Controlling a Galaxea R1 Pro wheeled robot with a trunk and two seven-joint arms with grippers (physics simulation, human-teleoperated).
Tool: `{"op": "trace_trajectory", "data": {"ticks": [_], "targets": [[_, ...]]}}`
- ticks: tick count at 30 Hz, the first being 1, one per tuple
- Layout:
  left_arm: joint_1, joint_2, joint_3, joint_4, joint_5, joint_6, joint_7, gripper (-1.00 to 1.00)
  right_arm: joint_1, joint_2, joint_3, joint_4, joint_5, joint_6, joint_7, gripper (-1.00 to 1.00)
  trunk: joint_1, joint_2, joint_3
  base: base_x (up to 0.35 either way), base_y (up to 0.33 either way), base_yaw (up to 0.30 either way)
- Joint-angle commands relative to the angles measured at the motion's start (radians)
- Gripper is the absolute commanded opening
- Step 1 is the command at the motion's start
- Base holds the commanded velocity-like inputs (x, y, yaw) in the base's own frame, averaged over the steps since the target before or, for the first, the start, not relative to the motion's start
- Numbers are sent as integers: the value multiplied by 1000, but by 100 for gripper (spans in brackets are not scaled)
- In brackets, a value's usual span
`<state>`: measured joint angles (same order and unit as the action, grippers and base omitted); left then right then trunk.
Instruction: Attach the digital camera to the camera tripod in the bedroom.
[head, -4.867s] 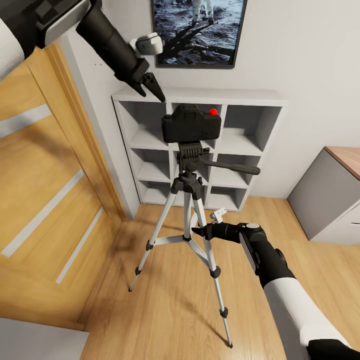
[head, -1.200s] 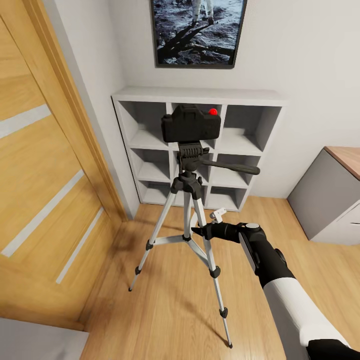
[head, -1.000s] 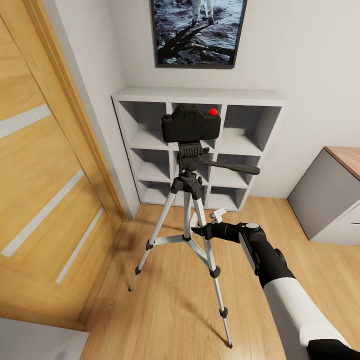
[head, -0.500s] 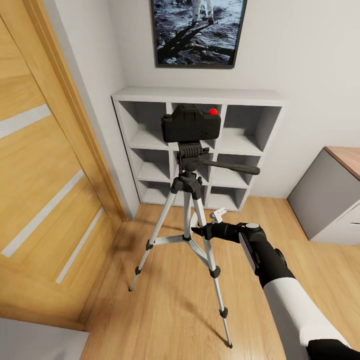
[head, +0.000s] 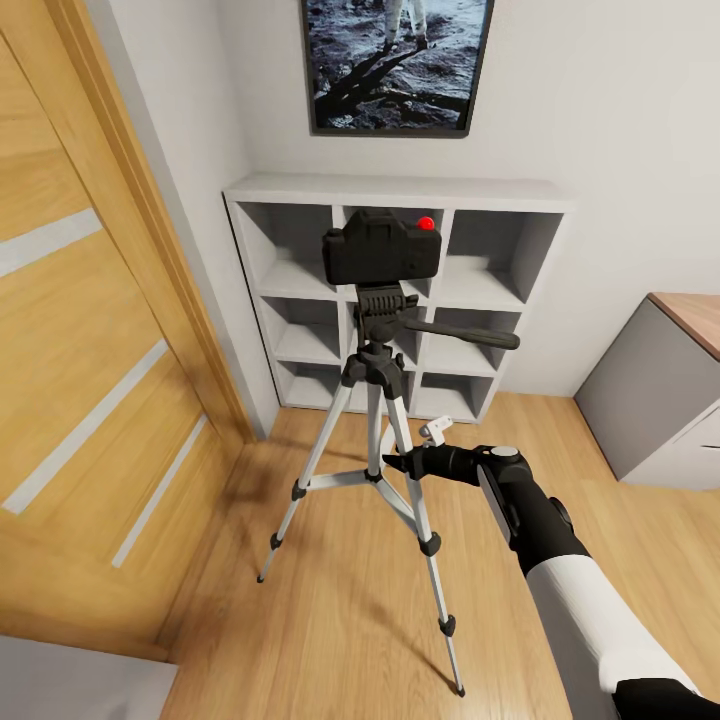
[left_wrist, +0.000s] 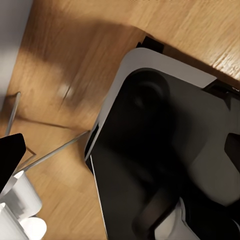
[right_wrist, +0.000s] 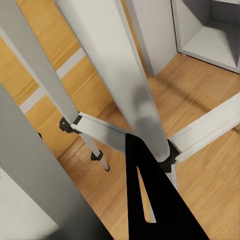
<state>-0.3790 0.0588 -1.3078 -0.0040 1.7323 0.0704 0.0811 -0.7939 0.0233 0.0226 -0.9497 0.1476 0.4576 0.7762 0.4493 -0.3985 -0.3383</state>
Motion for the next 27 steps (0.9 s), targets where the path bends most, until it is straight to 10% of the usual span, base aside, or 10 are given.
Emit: {"op": "trace_trajectory", "data": {"ticks": [1,6,7,27], "targets": [[-1,0,-8,-1,7,3,3,100,-1,0,-2,-1,56,-6,-3,-100,1,-2,-2,0,0,0],[-1,0,-8,-1,7,3,3,100,-1,0,-2,-1,58,-6,-3,-100,1,-2,-2,0,0,0],[-1,0,-8,-1,7,3,3,100,-1,0,-2,-1,58,-3,-3,100,1,-2,-2,0,0,0],[-1,1,-8,-1,7,3,5,100,-1,-4,-4,-1,63,-5,8,100,1,-2,-2,0,0,0]]}}
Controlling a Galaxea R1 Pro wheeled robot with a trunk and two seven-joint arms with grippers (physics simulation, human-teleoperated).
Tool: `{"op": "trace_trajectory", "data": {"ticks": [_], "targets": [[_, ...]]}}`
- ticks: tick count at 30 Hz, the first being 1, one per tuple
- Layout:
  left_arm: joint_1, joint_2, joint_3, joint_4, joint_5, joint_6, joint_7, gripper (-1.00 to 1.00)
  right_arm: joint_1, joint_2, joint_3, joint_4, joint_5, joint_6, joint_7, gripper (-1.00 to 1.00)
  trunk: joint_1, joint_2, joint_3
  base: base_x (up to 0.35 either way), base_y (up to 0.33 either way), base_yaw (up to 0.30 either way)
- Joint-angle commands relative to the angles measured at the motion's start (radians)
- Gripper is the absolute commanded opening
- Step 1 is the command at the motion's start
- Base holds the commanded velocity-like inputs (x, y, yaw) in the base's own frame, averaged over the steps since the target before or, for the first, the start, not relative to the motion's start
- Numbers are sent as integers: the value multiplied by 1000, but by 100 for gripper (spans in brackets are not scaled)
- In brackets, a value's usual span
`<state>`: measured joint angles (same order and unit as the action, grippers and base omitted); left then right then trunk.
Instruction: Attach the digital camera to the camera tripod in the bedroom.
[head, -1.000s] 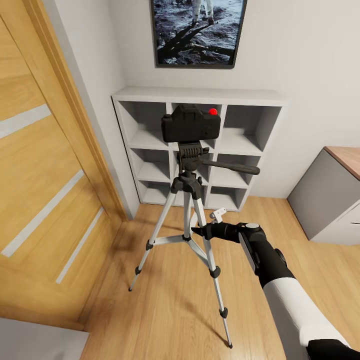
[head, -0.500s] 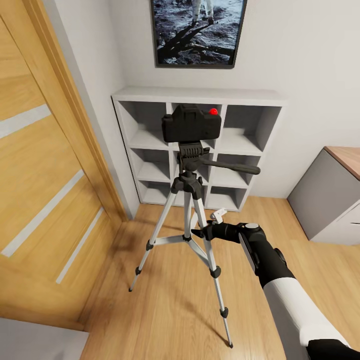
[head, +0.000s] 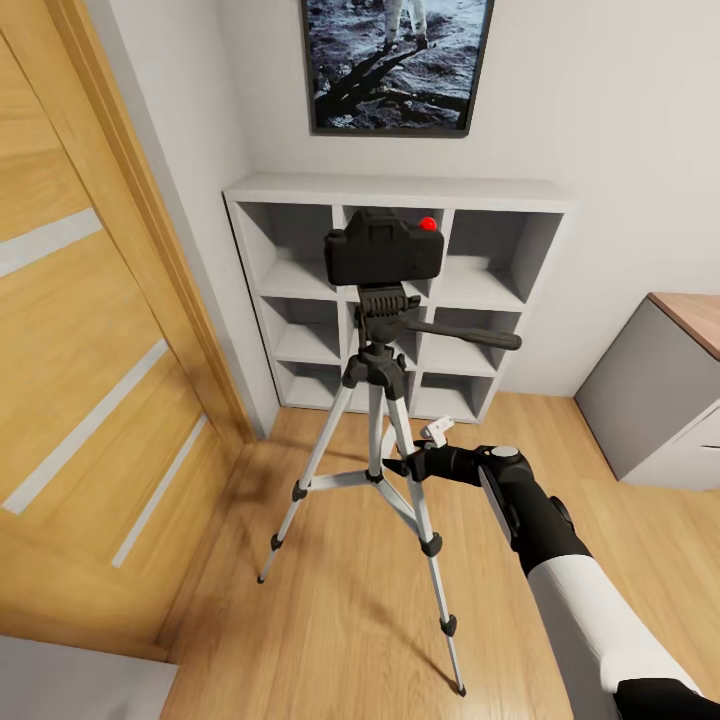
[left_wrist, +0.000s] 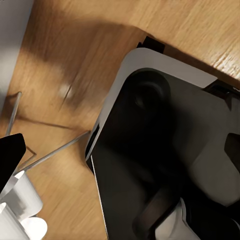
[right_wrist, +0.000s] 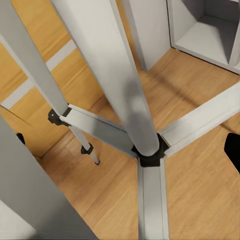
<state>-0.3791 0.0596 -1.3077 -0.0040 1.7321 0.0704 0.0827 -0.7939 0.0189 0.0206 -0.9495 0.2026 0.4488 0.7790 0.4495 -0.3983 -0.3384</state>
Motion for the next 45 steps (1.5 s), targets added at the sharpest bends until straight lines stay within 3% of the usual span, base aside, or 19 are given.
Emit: {"op": "trace_trajectory", "data": {"ticks": [1,18,45], "targets": [[-1,0,-8,-1,7,3,3,100,-1,0,-1,-2,8,4,6,100,1,-2,-2,0,0,0],[0,-2,-10,-4,35,3,9,100,-1,-2,-1,-9,9,4,8,100,1,-2,-2,-84,0,0],[-1,-4,-11,-5,37,3,9,100,-1,-2,-1,-9,9,4,6,100,1,-2,-2,-54,-28,0]]}}
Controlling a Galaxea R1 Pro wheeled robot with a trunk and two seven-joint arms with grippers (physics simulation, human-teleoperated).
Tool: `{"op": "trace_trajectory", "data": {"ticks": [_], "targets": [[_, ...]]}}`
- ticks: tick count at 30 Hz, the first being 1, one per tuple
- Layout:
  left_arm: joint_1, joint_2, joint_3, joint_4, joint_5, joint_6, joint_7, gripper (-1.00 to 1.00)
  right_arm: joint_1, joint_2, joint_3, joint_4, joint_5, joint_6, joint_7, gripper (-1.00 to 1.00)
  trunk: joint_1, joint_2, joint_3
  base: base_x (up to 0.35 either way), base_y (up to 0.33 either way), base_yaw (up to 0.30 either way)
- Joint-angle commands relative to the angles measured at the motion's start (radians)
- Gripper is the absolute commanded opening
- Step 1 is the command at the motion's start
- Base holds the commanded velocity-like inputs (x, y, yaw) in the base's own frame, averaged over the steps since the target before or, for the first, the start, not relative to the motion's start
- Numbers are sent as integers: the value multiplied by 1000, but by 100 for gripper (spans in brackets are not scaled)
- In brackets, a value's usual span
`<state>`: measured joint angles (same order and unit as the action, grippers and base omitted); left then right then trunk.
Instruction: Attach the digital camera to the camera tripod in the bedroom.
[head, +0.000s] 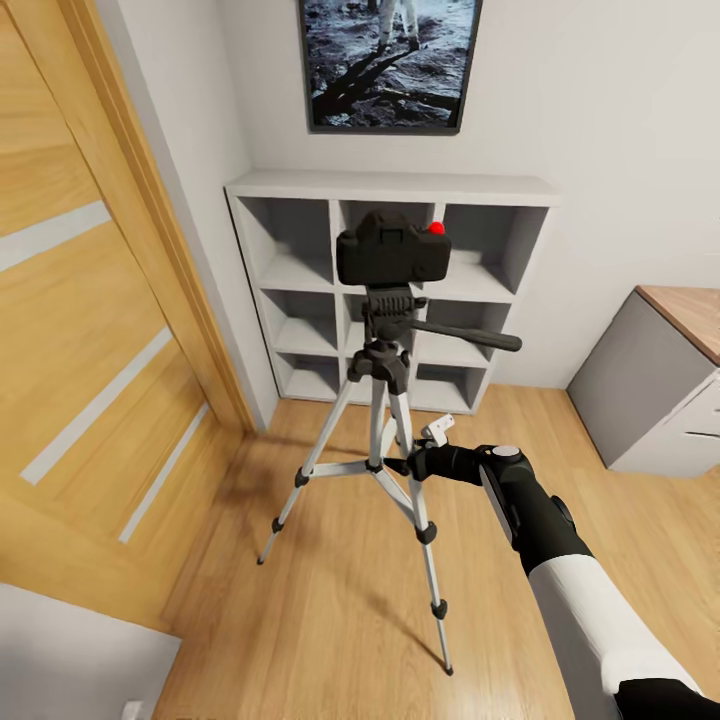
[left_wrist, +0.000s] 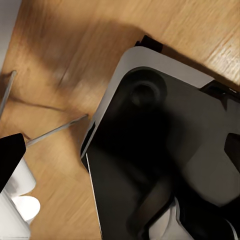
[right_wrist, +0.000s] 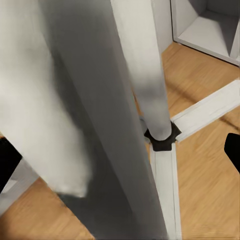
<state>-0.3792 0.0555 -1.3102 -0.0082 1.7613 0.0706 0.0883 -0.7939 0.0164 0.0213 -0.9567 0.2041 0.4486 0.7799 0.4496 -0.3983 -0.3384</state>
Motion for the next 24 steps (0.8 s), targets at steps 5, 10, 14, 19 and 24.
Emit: {"op": "trace_trajectory", "data": {"ticks": [5,10,14,19,24], "targets": [[0,1,-9,-1,7,3,2,100,-1,0,-1,-2,7,3,1,100,0,-2,-2,-19,-14,0],[0,1,-9,0,7,3,2,100,-1,0,-3,-2,7,3,-2,100,0,-2,-2,-1,-1,0],[0,1,-9,0,7,3,3,100,-1,0,-3,-2,7,3,-1,100,0,-2,-2,0,0,0],[0,0,-9,-1,7,3,4,100,-1,0,-3,-3,8,2,2,100,0,-2,-2,-110,-48,0],[0,0,-9,-1,7,3,4,100,-1,-1,-1,-7,10,4,5,100,0,-2,-2,-227,-121,0]]}}
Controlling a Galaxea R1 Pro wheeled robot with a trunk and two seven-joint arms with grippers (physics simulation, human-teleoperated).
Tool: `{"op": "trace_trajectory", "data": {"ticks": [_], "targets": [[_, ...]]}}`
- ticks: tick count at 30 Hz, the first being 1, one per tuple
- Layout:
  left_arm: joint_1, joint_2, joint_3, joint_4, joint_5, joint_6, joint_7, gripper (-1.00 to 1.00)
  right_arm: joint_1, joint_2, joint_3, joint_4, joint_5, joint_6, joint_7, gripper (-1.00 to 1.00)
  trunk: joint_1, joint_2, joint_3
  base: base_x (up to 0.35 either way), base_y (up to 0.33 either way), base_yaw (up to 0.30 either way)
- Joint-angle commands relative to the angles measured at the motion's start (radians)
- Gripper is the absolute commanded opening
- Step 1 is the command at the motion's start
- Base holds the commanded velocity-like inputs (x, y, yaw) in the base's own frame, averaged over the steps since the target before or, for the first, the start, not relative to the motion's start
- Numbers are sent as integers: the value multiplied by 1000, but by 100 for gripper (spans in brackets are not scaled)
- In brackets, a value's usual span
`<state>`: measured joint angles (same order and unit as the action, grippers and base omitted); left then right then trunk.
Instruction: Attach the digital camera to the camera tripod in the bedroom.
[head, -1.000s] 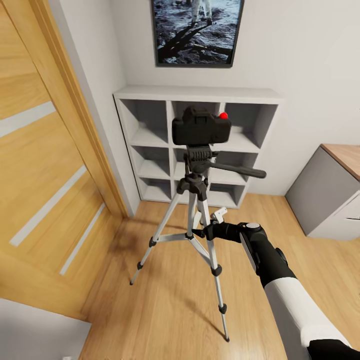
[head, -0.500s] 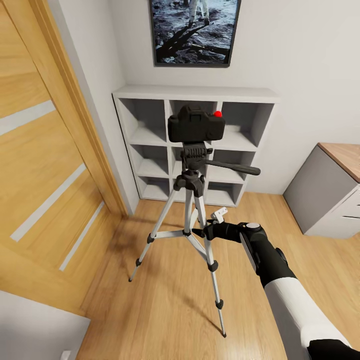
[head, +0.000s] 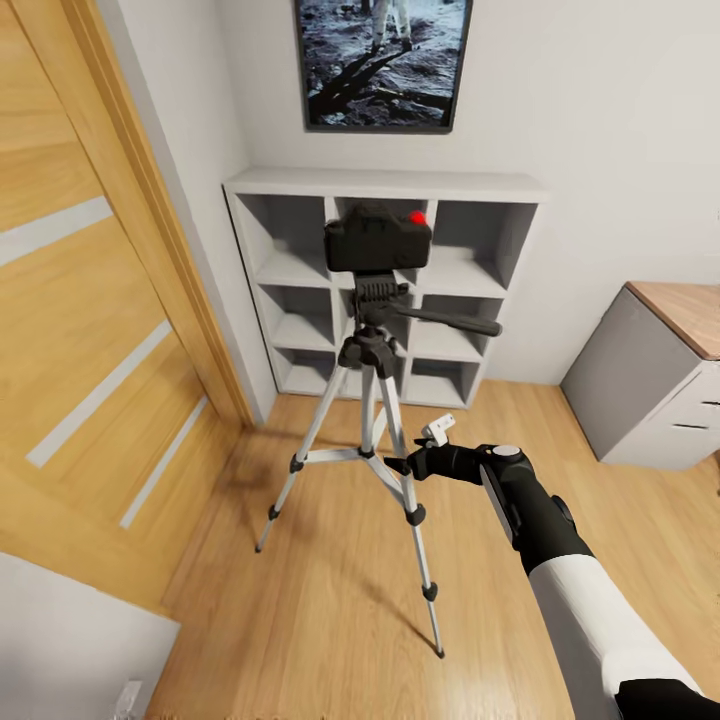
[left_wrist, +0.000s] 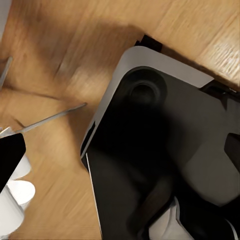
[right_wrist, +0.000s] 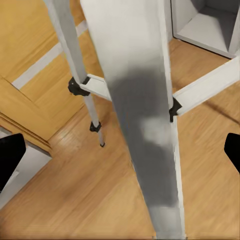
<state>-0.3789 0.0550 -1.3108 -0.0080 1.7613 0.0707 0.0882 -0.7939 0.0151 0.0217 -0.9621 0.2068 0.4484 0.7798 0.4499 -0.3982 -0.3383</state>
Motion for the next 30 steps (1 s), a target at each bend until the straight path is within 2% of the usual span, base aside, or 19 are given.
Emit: {"op": "trace_trajectory", "data": {"ticks": [1,23,30], "targets": [[-1,0,-8,-1,7,3,4,100,-1,0,-1,-2,8,4,6,100,0,-2,-2,-182,-103,0],[0,2,-8,-1,7,3,4,100,-1,1,-2,-3,-1,12,3,100,0,-2,-2,-20,-12,0],[-1,0,-8,-1,7,4,4,100,-1,0,-3,-3,-1,5,3,100,0,-2,-2,-90,-159,0]]}}
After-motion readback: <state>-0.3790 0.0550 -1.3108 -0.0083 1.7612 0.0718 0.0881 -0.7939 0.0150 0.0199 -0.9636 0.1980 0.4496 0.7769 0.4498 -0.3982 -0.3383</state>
